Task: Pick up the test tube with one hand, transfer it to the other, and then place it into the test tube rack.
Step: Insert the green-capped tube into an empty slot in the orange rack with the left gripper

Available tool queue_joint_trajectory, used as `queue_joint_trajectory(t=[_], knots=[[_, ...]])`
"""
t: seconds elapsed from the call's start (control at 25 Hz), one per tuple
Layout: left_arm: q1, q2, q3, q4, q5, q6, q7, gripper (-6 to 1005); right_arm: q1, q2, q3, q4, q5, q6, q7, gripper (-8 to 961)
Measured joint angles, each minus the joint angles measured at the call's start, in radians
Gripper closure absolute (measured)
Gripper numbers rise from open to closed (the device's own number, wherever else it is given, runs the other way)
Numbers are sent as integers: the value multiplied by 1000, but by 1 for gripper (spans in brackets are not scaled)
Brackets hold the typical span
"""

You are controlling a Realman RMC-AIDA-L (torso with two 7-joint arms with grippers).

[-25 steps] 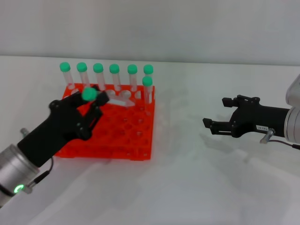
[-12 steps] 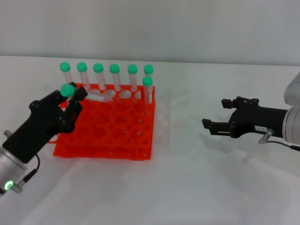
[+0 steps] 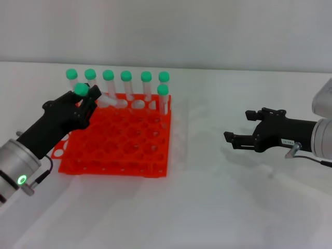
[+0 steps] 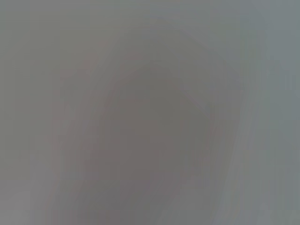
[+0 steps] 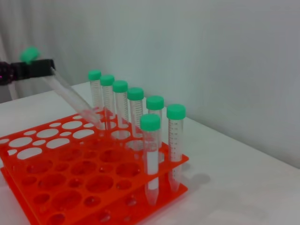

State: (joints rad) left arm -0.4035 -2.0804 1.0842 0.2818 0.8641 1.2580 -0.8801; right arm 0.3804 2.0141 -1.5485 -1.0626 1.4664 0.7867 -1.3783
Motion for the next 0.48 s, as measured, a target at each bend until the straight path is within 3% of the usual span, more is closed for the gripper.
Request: queue_joint_trajectory(t=[0.48], knots=[[-55, 0, 1, -10, 34, -60, -14, 785, 25, -1, 16, 16, -5, -9, 1, 100]])
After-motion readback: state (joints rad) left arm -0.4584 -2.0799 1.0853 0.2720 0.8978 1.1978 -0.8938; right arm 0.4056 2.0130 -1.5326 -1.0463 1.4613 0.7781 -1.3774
